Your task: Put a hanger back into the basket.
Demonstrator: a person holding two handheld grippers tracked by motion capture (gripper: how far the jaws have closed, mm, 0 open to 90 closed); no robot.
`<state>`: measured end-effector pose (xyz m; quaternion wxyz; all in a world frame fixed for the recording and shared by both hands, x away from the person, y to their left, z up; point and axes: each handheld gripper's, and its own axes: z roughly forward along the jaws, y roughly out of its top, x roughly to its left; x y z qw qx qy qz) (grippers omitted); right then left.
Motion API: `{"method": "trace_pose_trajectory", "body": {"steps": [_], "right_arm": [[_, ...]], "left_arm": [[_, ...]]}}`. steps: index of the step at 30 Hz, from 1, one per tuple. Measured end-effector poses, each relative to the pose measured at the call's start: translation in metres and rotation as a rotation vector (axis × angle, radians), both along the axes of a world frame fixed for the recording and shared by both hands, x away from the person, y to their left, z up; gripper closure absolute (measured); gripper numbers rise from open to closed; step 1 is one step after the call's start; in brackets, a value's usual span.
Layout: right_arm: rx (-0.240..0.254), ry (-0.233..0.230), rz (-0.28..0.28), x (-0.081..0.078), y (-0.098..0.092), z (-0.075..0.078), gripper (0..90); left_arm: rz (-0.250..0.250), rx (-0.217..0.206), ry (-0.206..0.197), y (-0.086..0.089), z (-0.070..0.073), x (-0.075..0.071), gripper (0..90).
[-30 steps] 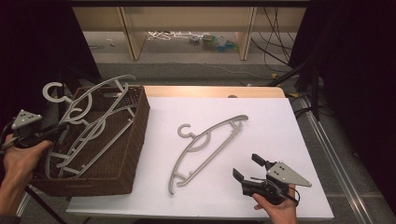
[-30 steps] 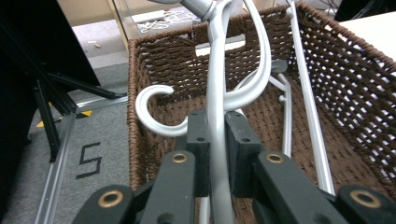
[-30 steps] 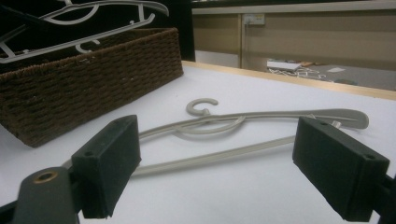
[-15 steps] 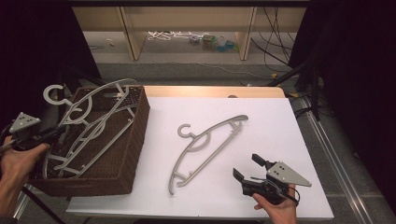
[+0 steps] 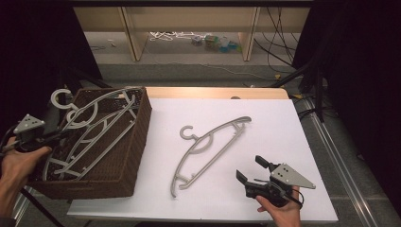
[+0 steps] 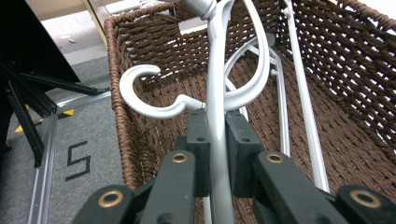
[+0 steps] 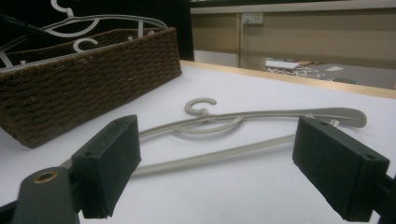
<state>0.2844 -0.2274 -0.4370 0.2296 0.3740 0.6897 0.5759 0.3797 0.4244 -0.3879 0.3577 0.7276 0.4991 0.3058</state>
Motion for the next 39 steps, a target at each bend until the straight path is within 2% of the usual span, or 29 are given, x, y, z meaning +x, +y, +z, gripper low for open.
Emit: {"method": "trace_pose_trajectory", "body": {"steps": [1,5,6,11,15,17,18,20,21,25,30,36,39], "right_arm": [[0.002,-0.002,-0.002,0.0,0.0,0.0,16.0],[0.01,-0.004,-0.003,0.0,0.0,0.0,16.1],[0.011,-0.005,-0.003,0.0,0.0,0.0,16.0],[0.001,-0.004,-0.001,0.0,0.0,0.0,16.0],[0.009,-0.006,-0.004,0.0,0.0,0.0,16.1],[0.009,-0.006,-0.005,0.0,0.0,0.0,16.1],[0.0,-0.006,-0.01,0.0,-0.001,0.001,16.0],[0.011,-0.01,-0.005,0.001,0.0,0.0,16.0],[0.009,-0.006,-0.004,0.0,0.0,0.0,16.1],[0.008,-0.006,-0.004,0.001,0.0,0.0,16.1],[0.005,-0.005,-0.003,0.0,0.0,0.0,16.1],[0.009,-0.006,-0.004,0.001,0.0,0.0,16.1],[0.012,-0.009,-0.005,0.001,0.001,0.0,16.1]], "left_arm": [[0.012,0.002,0.014,-0.001,-0.001,0.0,81.2],[-0.001,0.011,0.032,-0.002,-0.001,0.003,81.2],[0.006,-0.001,0.031,-0.002,-0.001,0.003,81.1],[0.02,0.041,0.056,-0.002,-0.002,0.006,81.1],[0.038,0.05,0.061,-0.001,-0.001,0.007,80.9],[0.021,0.079,0.079,0.003,0.001,0.007,81.0],[0.034,0.055,0.062,0.0,-0.001,0.007,81.0],[0.004,0.126,0.082,0.0,0.001,0.005,81.2],[0.002,0.131,0.088,-0.001,0.001,0.004,81.2],[-0.013,0.126,0.096,-0.001,0.001,0.005,81.2],[-0.033,0.142,0.126,-0.009,-0.004,0.011,81.2],[-0.02,0.127,0.14,-0.015,-0.011,0.015,81.1],[-0.024,0.133,0.147,-0.014,-0.012,0.016,81.1]]}}
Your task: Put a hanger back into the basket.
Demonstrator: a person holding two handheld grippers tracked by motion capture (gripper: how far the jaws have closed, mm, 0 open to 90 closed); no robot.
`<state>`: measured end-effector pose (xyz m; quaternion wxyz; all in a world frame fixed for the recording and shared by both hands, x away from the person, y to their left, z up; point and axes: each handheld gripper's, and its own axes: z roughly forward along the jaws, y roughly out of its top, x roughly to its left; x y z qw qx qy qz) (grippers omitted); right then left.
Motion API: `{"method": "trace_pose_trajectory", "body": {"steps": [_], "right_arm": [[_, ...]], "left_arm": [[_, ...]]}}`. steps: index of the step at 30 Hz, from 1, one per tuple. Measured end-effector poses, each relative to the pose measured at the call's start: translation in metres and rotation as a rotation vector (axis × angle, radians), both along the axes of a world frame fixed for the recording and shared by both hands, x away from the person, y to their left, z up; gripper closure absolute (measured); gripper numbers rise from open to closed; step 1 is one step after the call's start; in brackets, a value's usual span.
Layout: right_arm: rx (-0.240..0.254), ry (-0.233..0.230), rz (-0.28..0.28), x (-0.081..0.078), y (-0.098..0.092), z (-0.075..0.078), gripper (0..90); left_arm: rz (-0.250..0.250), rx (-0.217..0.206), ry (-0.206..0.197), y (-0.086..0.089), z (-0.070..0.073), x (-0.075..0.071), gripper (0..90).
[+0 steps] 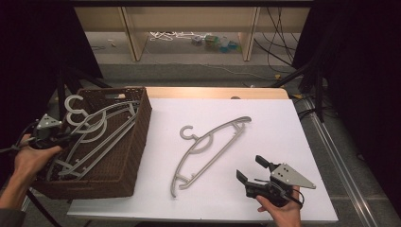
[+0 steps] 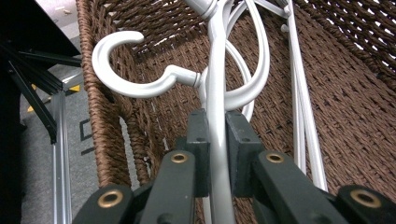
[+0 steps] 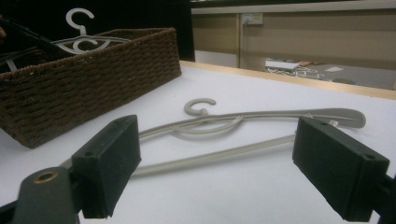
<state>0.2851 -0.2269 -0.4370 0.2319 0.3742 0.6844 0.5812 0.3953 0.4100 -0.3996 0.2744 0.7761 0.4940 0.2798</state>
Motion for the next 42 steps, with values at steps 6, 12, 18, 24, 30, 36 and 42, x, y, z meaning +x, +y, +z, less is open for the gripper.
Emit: {"method": "trace_pose_trajectory", "body": {"steps": [6,12,18,24,30,36,42], "right_arm": [[-0.014,0.008,0.006,-0.001,0.0,0.001,16.1],[-0.008,0.005,0.004,0.0,0.0,0.0,16.1],[-0.014,0.009,0.006,0.0,0.0,0.0,16.1],[-0.029,0.017,0.001,-0.001,-0.001,0.001,16.1],[-0.012,-0.004,-0.008,0.0,-0.001,0.0,16.1],[-0.003,0.007,-0.001,0.0,0.0,0.0,16.1],[0.0,0.004,-0.002,0.0,0.0,0.0,16.1]], "left_arm": [[-0.002,0.02,0.027,-0.004,-0.004,0.002,80.3],[0.004,0.014,0.045,-0.006,-0.008,0.004,79.7],[-0.011,0.023,0.077,-0.007,-0.012,0.005,78.0],[-0.021,0.064,0.118,-0.009,-0.016,0.007,77.5],[-0.035,0.055,0.12,-0.01,-0.015,0.007,67.7],[0.004,0.004,0.08,-0.013,-0.003,0.002,49.5],[0.028,-0.055,0.036,-0.019,0.011,-0.003,40.5]]}}
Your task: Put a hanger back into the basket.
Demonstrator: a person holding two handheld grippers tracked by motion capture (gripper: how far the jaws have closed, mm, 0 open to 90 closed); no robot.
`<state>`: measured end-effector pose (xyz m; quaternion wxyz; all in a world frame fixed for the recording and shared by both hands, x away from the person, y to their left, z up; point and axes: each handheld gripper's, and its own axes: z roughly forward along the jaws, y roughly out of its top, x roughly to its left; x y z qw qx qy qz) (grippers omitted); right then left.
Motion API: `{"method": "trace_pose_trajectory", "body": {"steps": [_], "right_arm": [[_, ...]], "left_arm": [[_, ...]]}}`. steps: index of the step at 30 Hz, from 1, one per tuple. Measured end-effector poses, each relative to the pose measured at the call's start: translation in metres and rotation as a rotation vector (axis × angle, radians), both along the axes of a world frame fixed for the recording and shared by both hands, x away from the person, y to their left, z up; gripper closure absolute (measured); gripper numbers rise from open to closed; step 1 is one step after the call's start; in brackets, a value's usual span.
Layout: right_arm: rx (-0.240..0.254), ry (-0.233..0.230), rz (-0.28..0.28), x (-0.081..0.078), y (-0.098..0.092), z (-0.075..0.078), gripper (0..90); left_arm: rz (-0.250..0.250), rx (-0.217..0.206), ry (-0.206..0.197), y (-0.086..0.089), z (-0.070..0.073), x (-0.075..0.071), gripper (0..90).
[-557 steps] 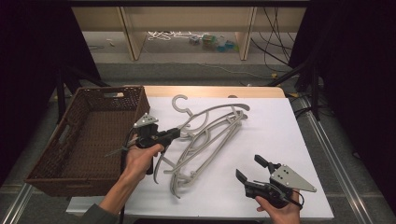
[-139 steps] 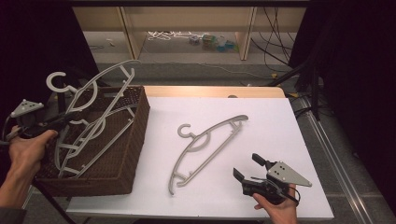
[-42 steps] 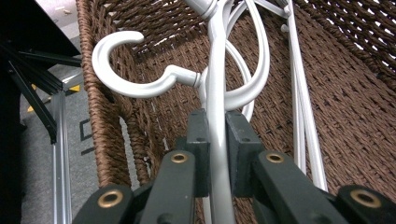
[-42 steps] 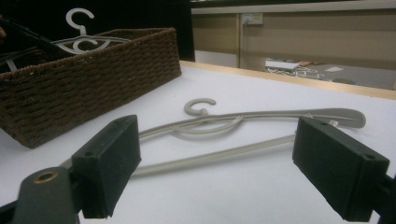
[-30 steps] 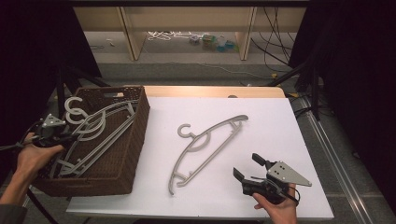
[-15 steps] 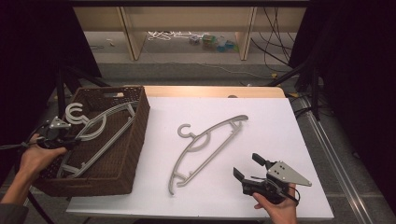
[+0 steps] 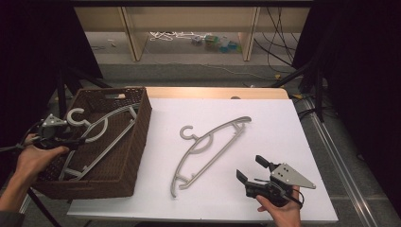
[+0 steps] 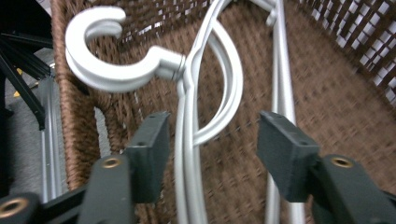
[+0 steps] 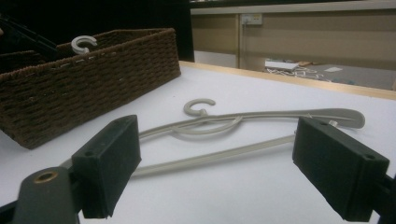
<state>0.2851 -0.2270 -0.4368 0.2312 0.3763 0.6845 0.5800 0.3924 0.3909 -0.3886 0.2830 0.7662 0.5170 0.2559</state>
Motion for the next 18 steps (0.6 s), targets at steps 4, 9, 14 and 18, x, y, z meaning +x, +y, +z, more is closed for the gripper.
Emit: {"method": "trace_pose_trajectory", "body": {"steps": [4,9,14,18], "right_arm": [[-0.001,-0.003,0.0,0.0,0.0,0.0,16.1],[-0.019,0.009,0.0,-0.001,-0.001,0.001,16.0],[-0.01,0.003,0.0,-0.001,-0.001,0.001,16.0],[-0.005,-0.001,0.0,-0.001,0.0,0.0,16.0]], "left_arm": [[0.008,-0.04,-0.059,-0.011,0.01,-0.004,36.7],[0.009,-0.138,-0.139,-0.029,0.019,-0.008,33.5],[-0.011,-0.16,-0.176,-0.043,0.025,-0.014,30.6],[-0.007,-0.221,-0.21,-0.052,0.029,-0.018,28.8]]}}
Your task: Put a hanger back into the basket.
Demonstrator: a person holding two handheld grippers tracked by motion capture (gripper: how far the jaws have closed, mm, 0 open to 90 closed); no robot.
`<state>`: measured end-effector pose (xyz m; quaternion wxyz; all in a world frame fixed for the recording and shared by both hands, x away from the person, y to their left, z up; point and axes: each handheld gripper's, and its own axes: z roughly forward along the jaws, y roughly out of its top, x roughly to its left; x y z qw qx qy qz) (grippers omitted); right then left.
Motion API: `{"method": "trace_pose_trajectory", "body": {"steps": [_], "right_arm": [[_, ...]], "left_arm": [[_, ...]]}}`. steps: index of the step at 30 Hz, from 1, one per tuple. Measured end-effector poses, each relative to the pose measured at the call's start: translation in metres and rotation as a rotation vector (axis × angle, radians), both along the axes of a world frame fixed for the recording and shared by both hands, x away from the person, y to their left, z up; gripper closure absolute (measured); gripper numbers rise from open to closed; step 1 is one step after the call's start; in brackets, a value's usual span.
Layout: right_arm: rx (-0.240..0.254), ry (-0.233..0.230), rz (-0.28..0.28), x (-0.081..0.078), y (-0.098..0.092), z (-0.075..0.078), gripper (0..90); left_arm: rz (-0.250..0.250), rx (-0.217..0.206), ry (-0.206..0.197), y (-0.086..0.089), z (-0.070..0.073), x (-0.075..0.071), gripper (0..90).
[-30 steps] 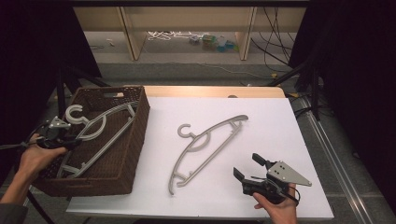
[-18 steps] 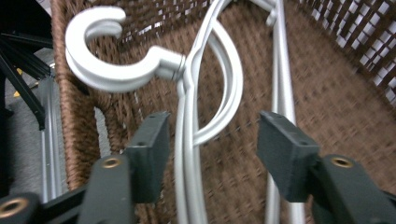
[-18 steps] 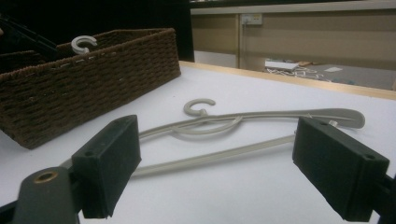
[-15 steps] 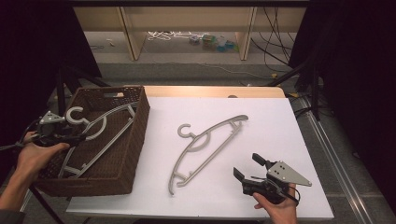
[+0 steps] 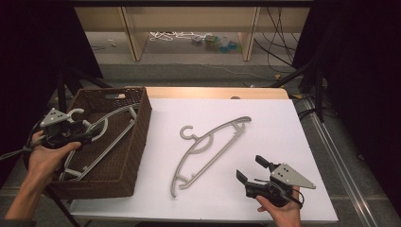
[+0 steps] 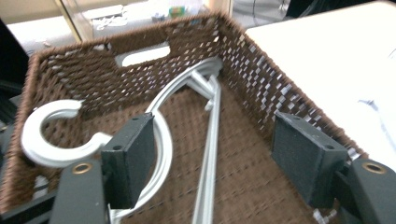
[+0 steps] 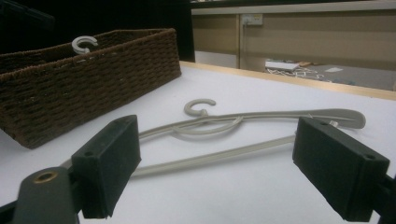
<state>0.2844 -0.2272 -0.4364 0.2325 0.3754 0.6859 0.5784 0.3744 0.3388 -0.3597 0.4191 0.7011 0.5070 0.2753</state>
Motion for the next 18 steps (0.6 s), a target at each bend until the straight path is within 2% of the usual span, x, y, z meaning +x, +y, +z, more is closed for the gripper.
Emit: {"method": "trace_pose_trajectory", "body": {"steps": [1,2,3,4,5,15,18], "right_arm": [[-0.014,0.009,0.002,-0.001,-0.001,0.001,16.0],[-0.006,0.004,0.0,0.0,-0.001,0.001,16.0],[-0.02,0.011,-0.003,-0.001,-0.001,0.001,16.0],[0.005,-0.003,0.002,0.0,0.0,0.0,16.0],[-0.015,0.011,0.001,-0.001,-0.001,0.001,16.0],[-0.007,0.002,-0.001,0.0,-0.001,0.001,16.0],[-0.008,0.002,-0.001,0.0,-0.001,0.001,16.0]], "left_arm": [[-0.001,-0.021,0.0,-0.002,0.001,-0.001,27.0],[-0.01,-0.039,-0.002,-0.005,0.001,-0.002,25.8],[-0.018,-0.033,-0.009,-0.008,0.001,-0.002,26.0],[-0.024,-0.028,-0.014,-0.01,0.002,-0.003,26.0],[-0.028,-0.03,-0.017,-0.013,0.003,-0.005,26.0],[-0.067,-0.122,-0.074,-0.039,0.007,-0.013,22.1],[-0.087,-0.135,-0.079,-0.047,0.005,-0.015,21.0]]}}
